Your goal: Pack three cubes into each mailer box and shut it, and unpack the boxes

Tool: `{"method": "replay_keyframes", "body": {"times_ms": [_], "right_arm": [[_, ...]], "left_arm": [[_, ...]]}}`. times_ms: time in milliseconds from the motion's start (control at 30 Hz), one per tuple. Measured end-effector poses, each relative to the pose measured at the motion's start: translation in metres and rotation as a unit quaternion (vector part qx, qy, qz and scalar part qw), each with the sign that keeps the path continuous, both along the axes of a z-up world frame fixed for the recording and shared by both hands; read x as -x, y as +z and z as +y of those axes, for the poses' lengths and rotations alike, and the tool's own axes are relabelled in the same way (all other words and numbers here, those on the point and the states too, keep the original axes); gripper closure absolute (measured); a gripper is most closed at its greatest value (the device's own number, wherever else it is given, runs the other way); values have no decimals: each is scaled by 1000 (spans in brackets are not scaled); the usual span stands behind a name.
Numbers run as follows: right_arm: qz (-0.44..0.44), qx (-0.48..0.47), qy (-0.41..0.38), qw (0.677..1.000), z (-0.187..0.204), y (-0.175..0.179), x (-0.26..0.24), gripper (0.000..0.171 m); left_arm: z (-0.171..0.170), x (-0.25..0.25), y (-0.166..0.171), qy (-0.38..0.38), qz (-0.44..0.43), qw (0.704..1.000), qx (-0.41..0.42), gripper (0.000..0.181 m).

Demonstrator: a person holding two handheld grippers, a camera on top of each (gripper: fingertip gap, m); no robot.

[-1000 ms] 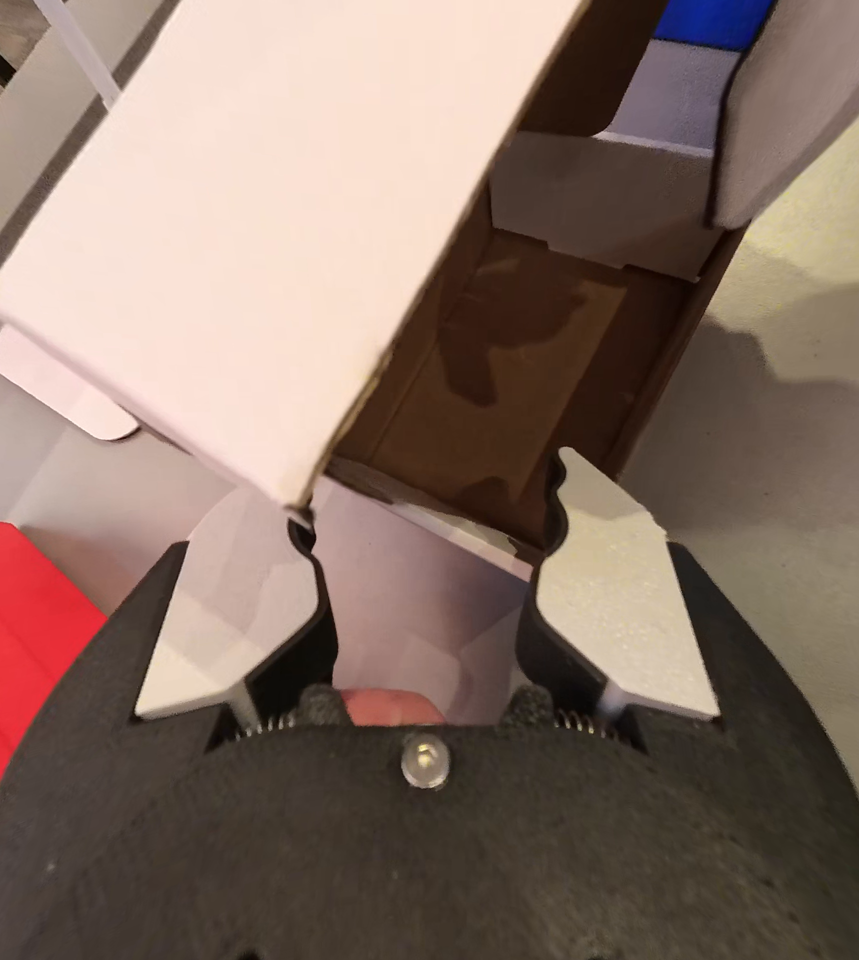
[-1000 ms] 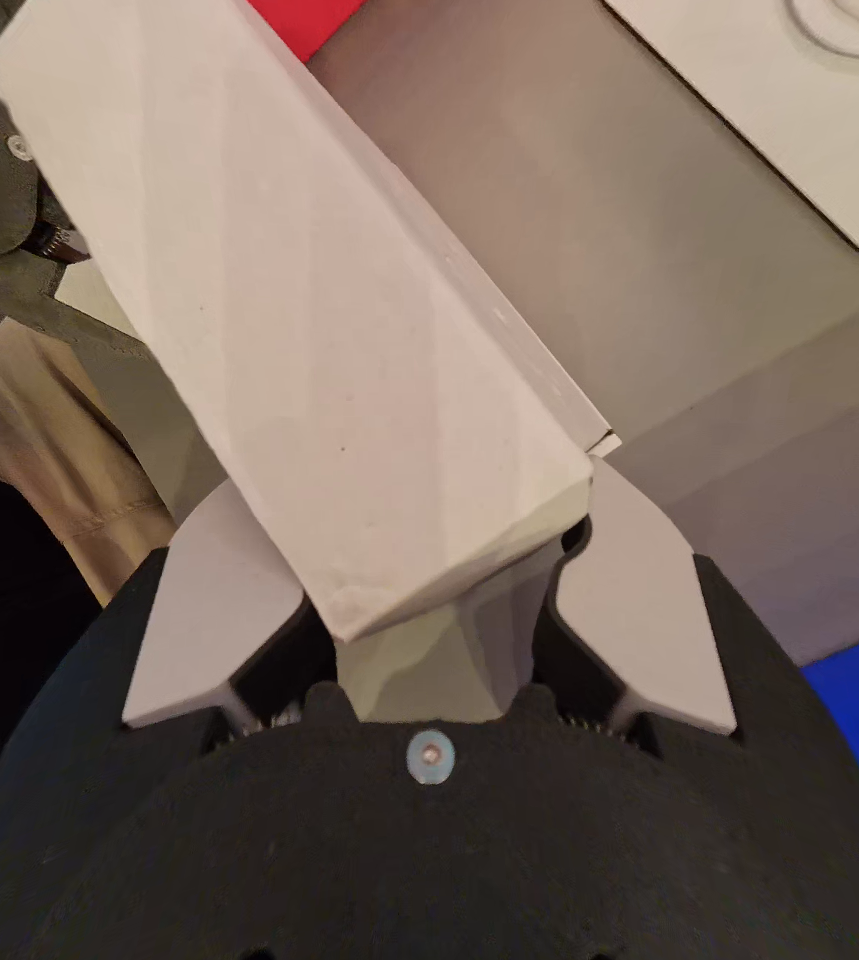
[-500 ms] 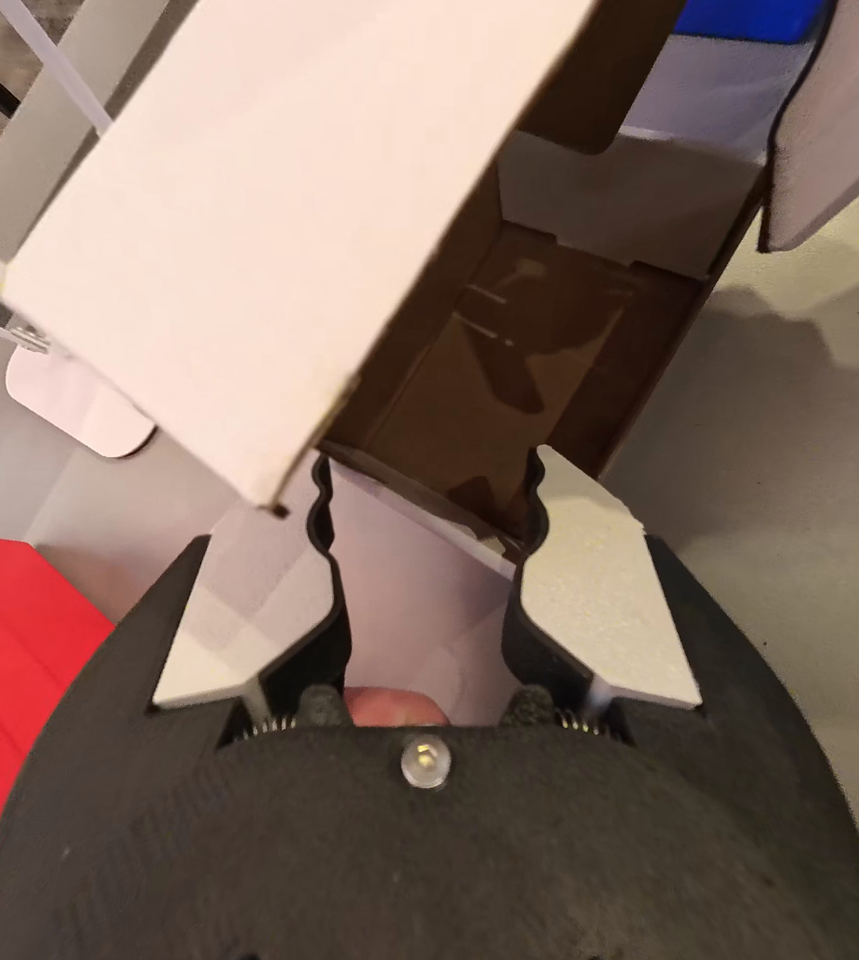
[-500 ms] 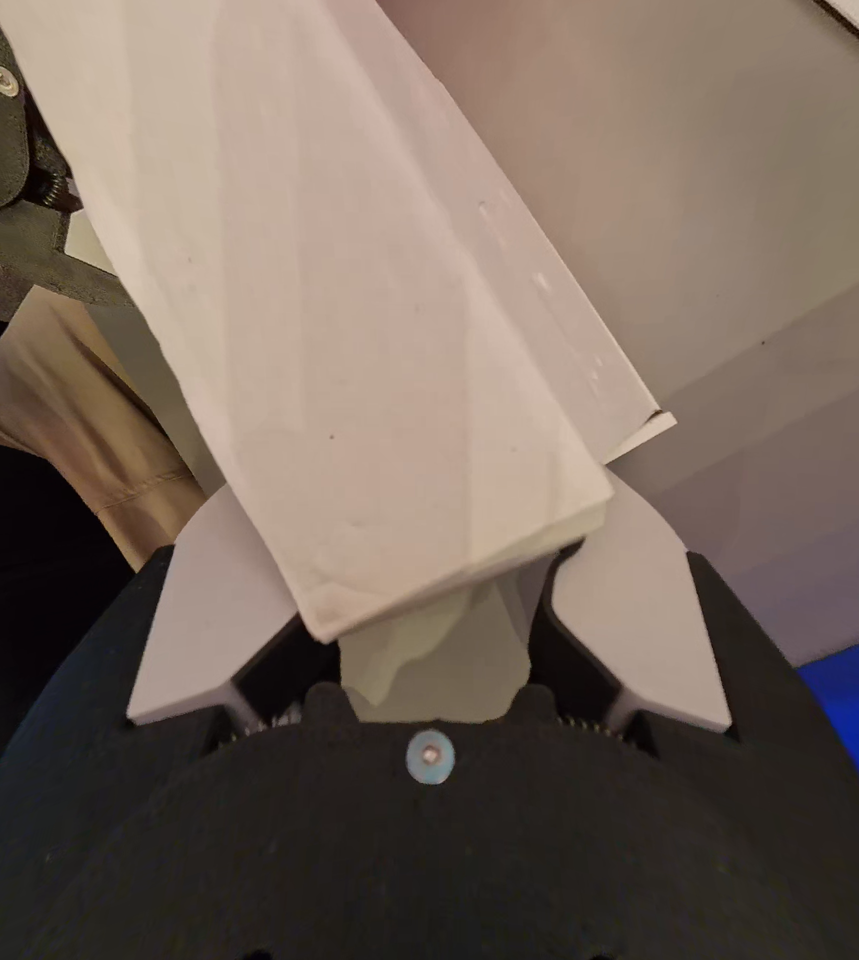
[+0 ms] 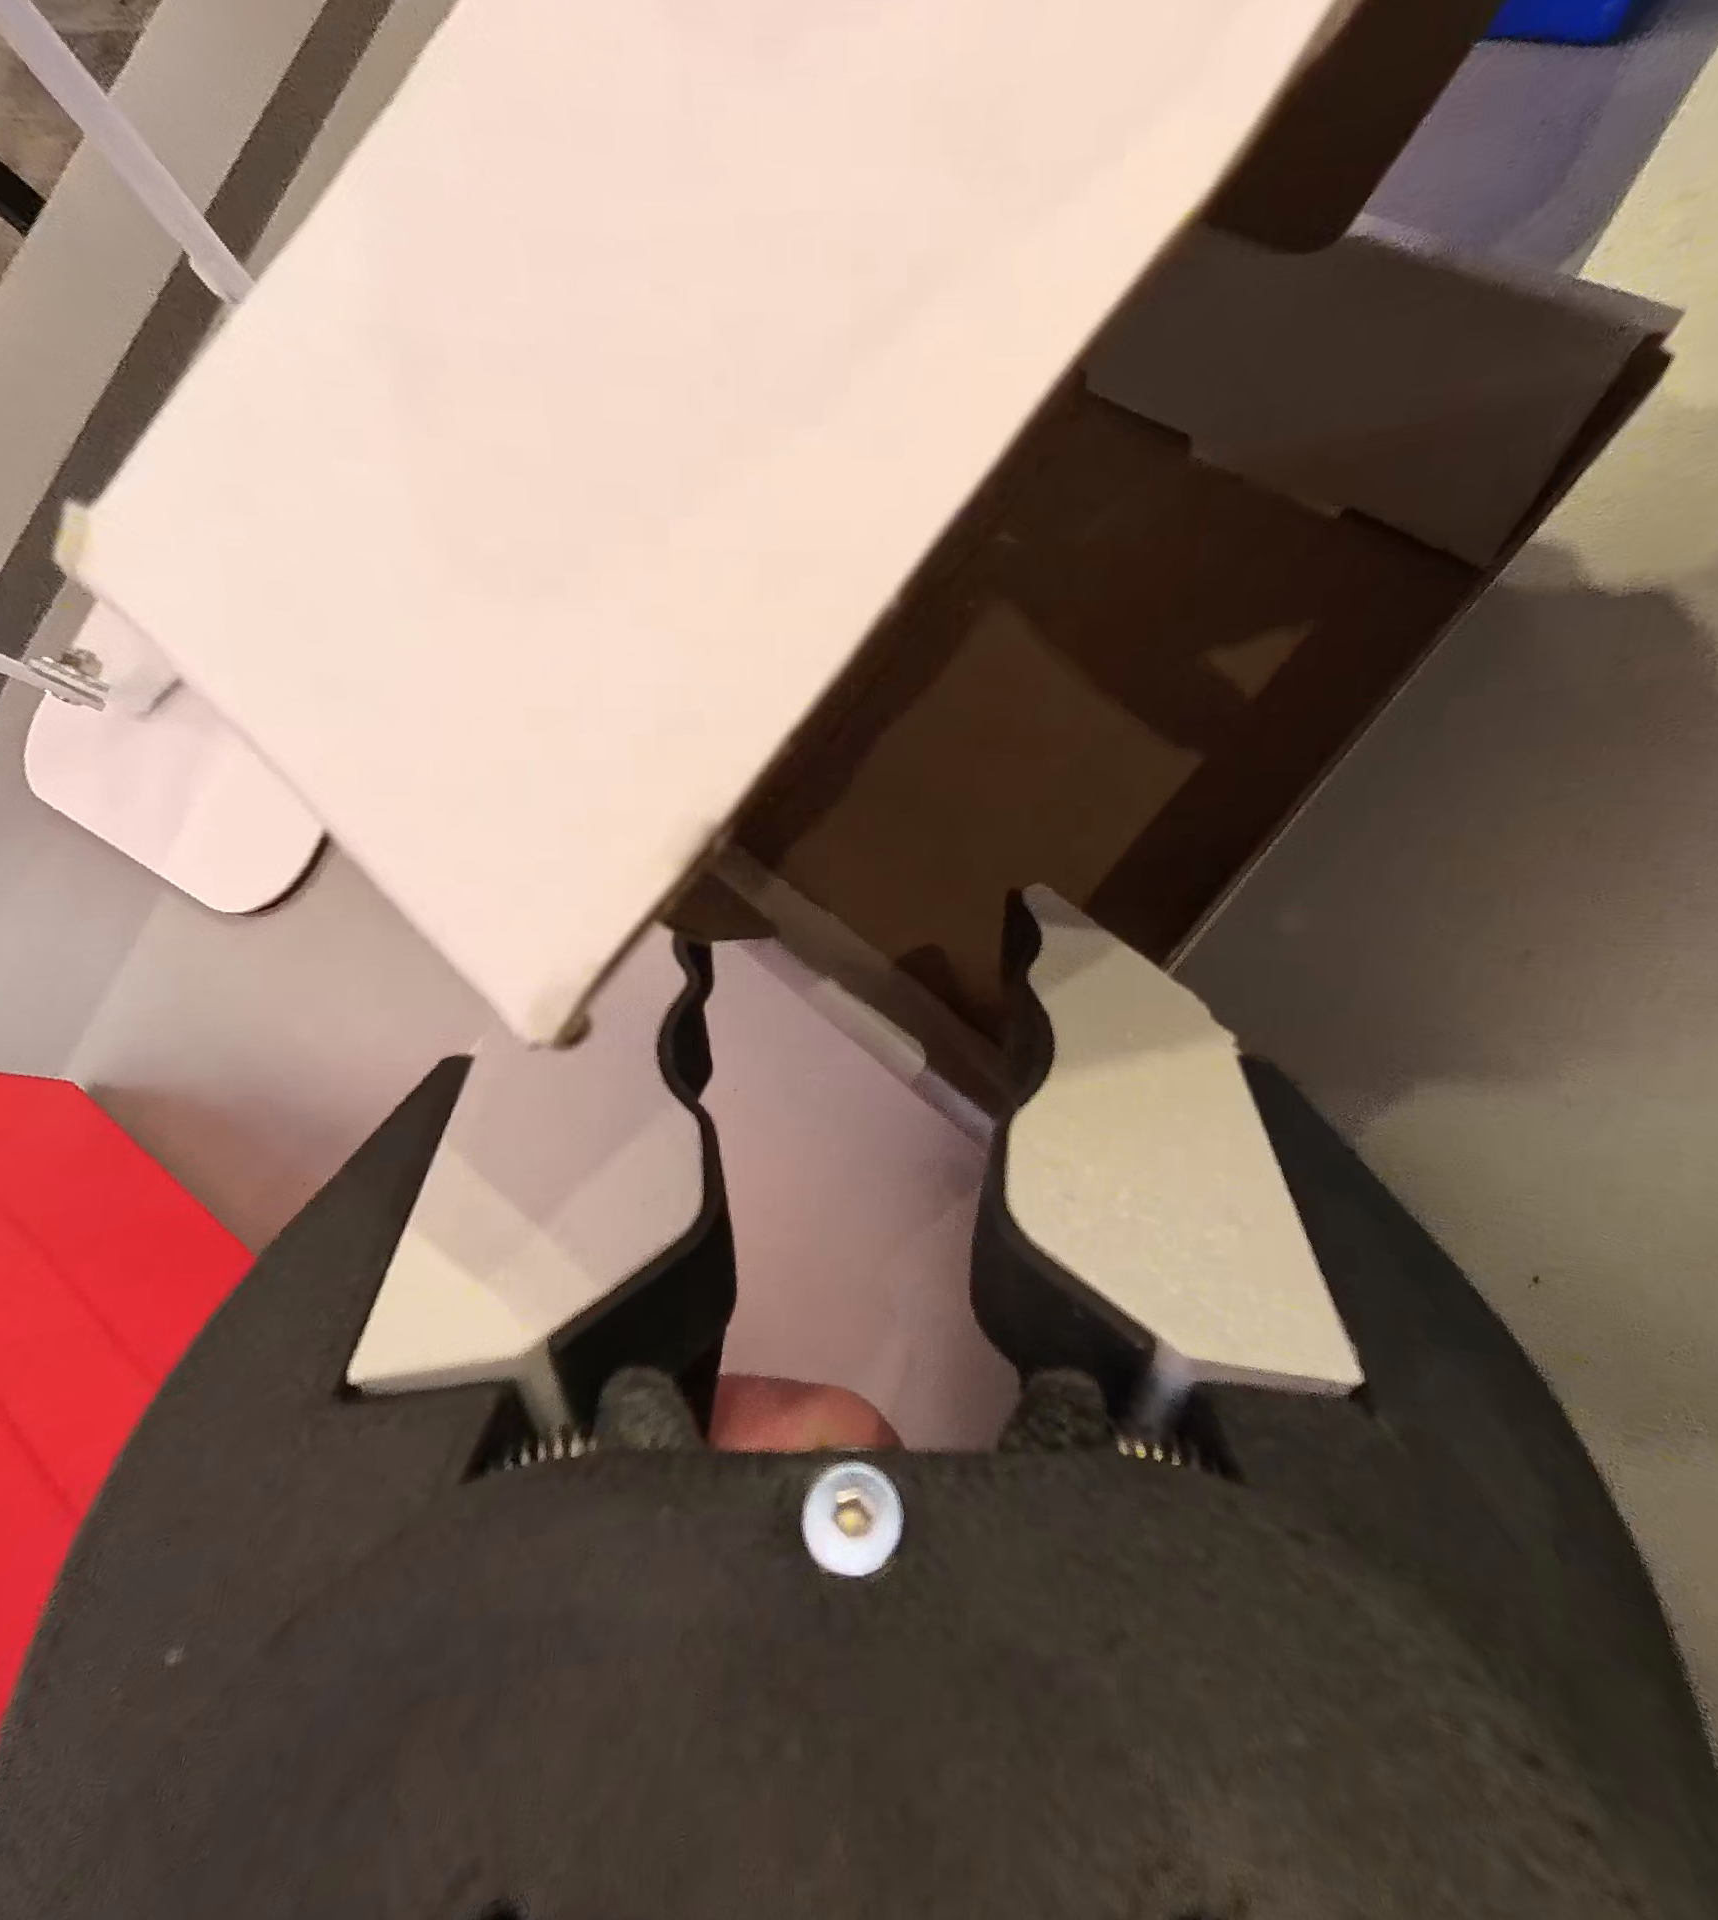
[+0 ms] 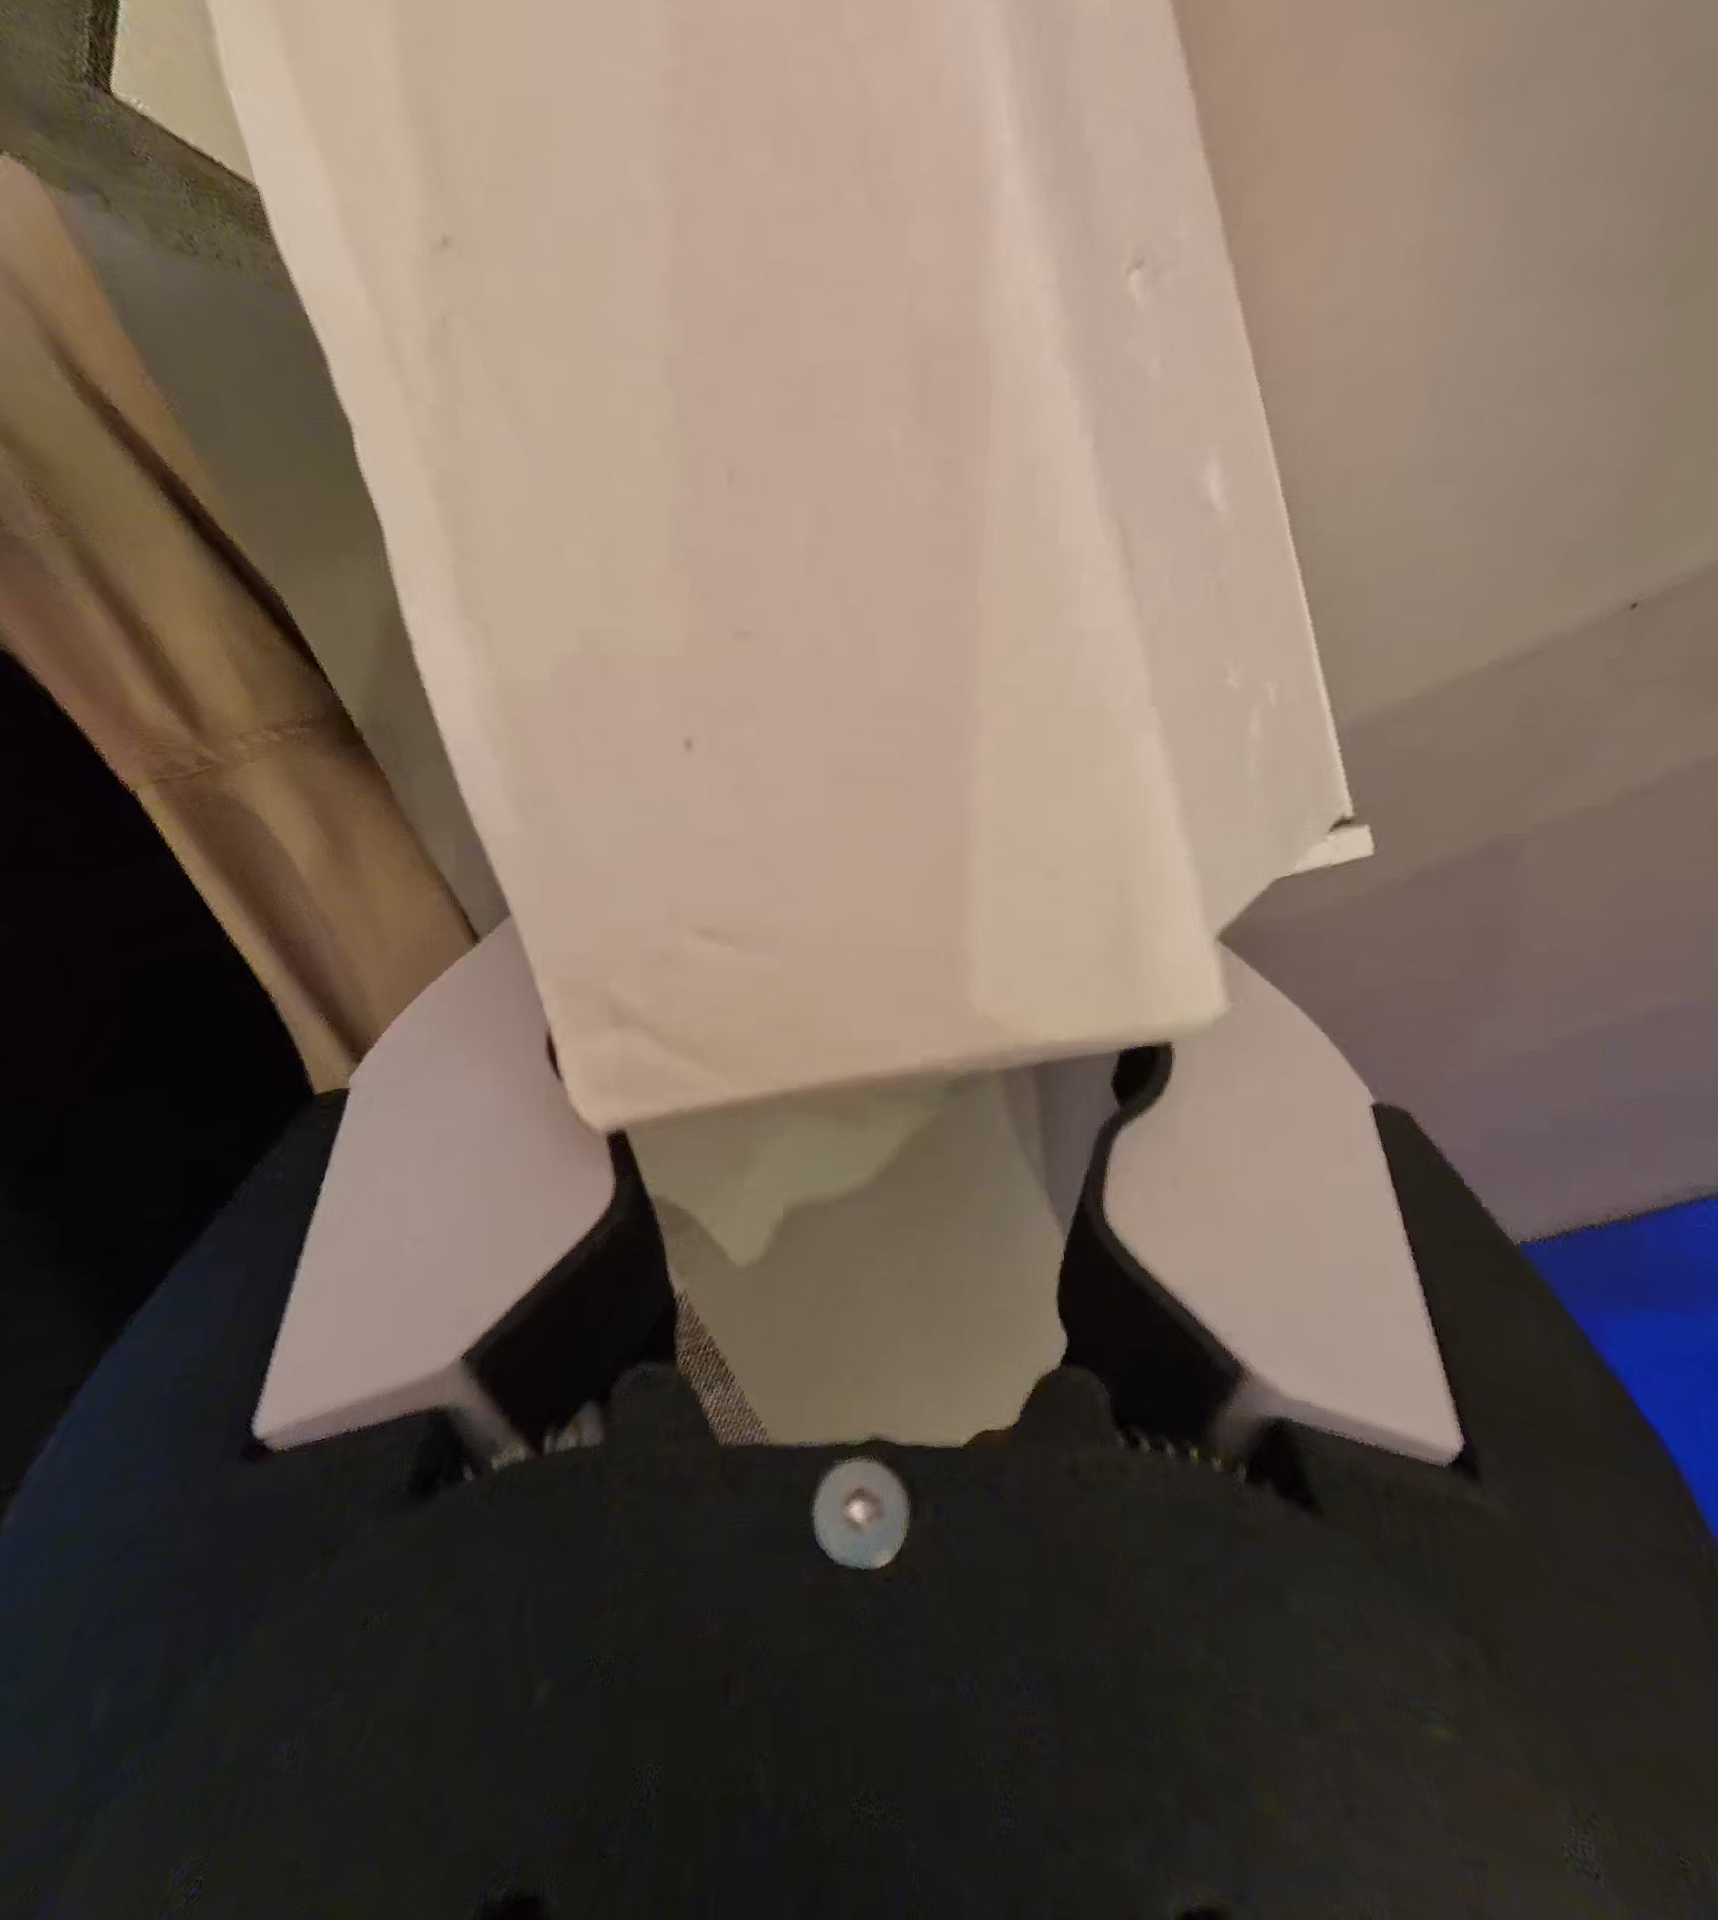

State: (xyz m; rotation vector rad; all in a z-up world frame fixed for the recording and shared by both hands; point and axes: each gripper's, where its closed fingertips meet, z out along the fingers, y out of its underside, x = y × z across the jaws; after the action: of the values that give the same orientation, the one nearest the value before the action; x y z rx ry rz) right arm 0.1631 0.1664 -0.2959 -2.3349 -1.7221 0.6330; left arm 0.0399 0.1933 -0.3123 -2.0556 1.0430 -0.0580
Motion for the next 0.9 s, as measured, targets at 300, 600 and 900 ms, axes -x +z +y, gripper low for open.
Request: {"method": "replay_keyframes", "body": {"times_ms": [300, 600, 900], "right_arm": [[66, -22, -31, 997, 7, 48, -13, 75], [59, -22, 0, 998, -6, 26, 9, 75], [11, -30, 9, 999, -11, -4, 6, 72]], "left_arm": [[1, 0, 0, 4, 6, 1000, -4, 132], [1, 0, 1, -1, 32, 999, -25, 141], [-7, -3, 0, -35, 32, 999, -6, 142]]}}
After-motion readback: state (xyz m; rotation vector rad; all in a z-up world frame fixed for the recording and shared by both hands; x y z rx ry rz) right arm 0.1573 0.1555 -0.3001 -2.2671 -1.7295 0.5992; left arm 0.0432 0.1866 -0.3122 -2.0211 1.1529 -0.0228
